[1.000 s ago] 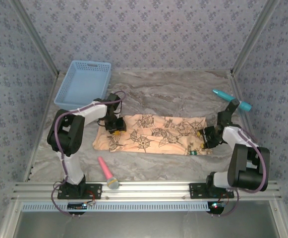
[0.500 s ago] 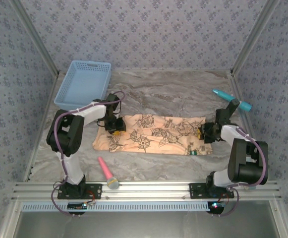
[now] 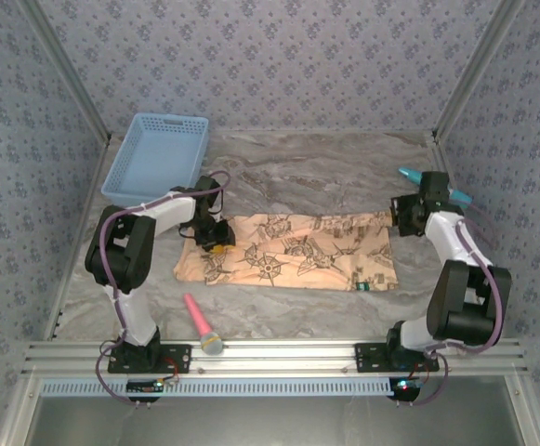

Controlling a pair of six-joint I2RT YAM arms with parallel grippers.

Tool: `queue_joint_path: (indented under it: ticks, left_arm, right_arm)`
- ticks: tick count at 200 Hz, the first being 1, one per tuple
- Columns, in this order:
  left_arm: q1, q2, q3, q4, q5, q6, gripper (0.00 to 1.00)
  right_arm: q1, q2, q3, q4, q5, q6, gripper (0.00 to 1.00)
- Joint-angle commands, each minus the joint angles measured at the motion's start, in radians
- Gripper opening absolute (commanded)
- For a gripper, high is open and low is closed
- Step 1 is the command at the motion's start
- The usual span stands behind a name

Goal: Fold the inside-out t-shirt

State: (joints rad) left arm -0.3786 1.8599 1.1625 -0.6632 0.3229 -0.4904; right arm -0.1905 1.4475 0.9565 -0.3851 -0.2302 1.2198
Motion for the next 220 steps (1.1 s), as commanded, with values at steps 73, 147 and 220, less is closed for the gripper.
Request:
queue_joint_path:
  ticks: [73, 147, 220]
  left_arm:
    - [0.028, 0.066, -0.087, -0.025, -0.058, 0.026, 0.35]
    - [0.069, 0.03, -0.102, -0.045, -0.048, 0.053, 0.21]
    - [0.082, 0.018, -0.117, -0.048, -0.032, 0.052, 0.17]
  right_arm:
    - [-0.061, 0.073, 0.055, -0.012, -0.039, -0.074, 0.0]
    - [-0.045, -0.092, -0.078, -0.077, -0.067, -0.16, 0.0]
    - [-0.131, -0.231, -0.364, -0.089, -0.056, -0.283, 0.32]
